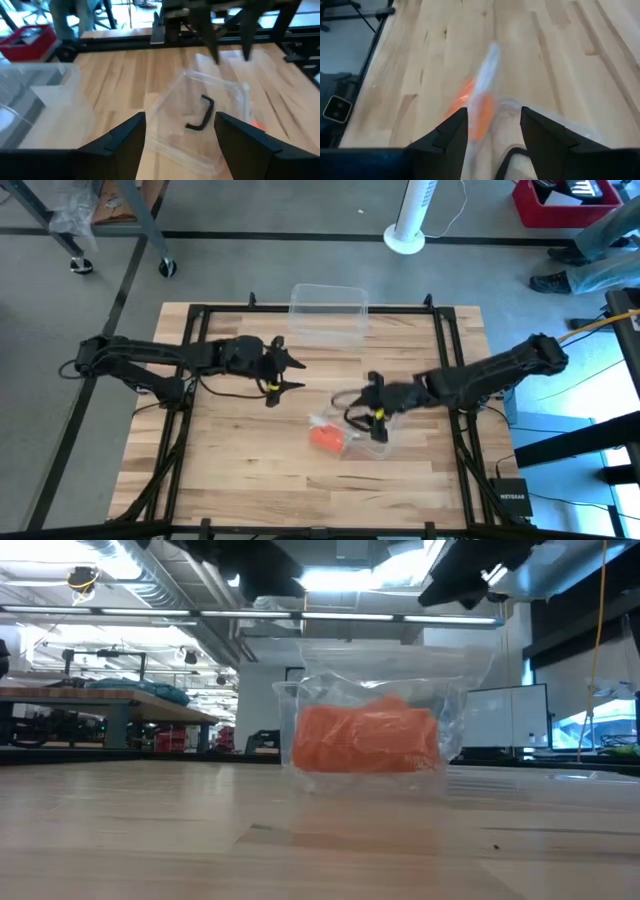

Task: Roll bandage
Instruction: Put the package bandage into the transparent container

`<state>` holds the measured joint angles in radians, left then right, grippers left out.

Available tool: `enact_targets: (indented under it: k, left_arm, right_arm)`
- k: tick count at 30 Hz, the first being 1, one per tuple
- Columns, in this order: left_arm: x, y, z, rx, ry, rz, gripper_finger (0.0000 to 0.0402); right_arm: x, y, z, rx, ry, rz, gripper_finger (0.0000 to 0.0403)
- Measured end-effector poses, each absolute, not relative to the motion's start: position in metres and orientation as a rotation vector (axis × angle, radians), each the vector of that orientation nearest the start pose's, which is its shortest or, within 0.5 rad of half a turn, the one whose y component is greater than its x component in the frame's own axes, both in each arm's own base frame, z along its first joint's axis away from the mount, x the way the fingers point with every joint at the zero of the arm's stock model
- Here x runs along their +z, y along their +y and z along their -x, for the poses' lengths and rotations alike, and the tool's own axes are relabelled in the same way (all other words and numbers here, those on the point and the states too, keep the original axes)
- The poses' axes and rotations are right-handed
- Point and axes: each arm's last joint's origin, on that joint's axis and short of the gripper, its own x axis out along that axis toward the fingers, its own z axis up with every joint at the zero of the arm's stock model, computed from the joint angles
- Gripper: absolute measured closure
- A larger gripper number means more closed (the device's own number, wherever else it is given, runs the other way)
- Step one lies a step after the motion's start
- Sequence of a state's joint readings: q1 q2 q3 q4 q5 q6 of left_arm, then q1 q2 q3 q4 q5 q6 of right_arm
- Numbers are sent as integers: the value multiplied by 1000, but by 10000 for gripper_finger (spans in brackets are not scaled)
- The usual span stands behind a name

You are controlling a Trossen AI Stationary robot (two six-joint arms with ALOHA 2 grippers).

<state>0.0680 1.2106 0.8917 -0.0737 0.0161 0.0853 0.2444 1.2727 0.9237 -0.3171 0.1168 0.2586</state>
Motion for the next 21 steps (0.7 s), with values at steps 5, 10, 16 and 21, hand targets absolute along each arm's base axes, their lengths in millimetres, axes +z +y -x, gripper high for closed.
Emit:
enact_targets:
  k: [5, 10, 16, 21]
  left_arm:
    - [296, 13, -267, 38, 377, -100, 174]
    - [291, 13, -264, 44, 441, -80, 174]
    - [287, 13, -262, 47, 487, -48, 174]
    - [286, 11, -262, 44, 500, -33, 174]
  right_arm:
    - [258, 96, -263, 63, 670, -112, 221]
    - [235, 114, -276, 52, 699, -71, 221]
    - [213, 116, -289, -54, 713, -6, 221]
    - [204, 115, -292, -81, 738, 48, 221]
